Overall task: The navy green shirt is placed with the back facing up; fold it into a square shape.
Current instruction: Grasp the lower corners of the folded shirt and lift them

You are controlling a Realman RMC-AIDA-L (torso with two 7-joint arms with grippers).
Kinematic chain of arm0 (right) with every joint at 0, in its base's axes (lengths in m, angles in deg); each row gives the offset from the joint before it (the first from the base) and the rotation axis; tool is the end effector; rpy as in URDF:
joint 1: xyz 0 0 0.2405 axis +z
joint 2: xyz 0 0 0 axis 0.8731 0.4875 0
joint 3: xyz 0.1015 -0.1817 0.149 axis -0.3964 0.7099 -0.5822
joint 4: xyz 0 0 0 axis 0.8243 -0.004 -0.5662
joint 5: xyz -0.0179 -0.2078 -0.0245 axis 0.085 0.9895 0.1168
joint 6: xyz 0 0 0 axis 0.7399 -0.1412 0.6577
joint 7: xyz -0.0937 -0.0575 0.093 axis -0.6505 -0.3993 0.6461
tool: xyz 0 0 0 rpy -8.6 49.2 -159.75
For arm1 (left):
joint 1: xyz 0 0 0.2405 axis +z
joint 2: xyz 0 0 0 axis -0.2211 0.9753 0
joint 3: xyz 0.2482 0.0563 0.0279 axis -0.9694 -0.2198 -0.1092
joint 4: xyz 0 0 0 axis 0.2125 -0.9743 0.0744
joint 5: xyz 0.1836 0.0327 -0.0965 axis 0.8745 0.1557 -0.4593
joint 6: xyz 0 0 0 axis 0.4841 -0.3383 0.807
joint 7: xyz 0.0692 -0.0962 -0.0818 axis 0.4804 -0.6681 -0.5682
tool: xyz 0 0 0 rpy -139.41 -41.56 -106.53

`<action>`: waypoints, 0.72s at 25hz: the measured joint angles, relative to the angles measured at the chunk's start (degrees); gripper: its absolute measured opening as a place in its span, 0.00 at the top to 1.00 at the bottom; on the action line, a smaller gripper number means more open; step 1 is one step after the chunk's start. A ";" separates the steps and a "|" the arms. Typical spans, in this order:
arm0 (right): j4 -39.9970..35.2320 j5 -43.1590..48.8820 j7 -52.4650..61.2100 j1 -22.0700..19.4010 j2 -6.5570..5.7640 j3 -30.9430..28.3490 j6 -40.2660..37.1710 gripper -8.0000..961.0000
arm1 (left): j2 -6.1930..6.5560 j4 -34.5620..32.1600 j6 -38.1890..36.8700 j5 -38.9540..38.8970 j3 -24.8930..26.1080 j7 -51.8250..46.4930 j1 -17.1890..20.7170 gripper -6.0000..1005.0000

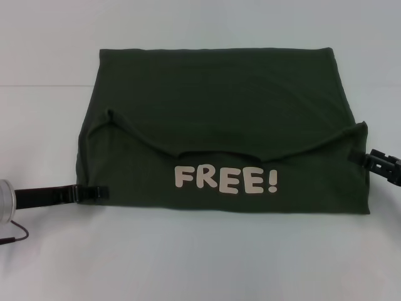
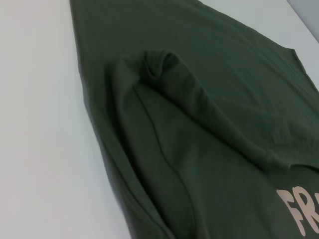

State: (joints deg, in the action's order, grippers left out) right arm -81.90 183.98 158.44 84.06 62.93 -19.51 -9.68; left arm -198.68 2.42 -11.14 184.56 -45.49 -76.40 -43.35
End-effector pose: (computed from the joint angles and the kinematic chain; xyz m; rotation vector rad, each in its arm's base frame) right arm 0.3436 0.3157 0.0305 -2.0683 1.2658 0.9076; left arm -0.3365 0.3528 0.0069 -2.1570 -1.5808 -0.3993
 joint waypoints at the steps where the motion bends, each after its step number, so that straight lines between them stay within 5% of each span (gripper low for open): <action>1: 0.00 0.00 0.00 0.01 0.00 0.05 -0.03 0.02 | 0.00 0.00 0.01 0.01 -0.01 0.00 0.00 0.45; 11: -0.61 0.00 0.86 0.05 -0.22 1.60 -0.40 0.02 | -0.01 0.10 -0.25 0.04 -0.12 0.26 -0.18 0.69; 18: -10.05 4.35 19.87 0.62 -4.46 8.42 -5.16 0.02 | 0.14 0.19 -0.57 0.04 -0.11 0.32 -0.30 0.91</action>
State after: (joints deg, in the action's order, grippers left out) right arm -91.96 188.33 178.30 84.69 58.47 -11.09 -14.84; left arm -198.54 2.61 -11.71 184.60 -45.60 -76.08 -43.66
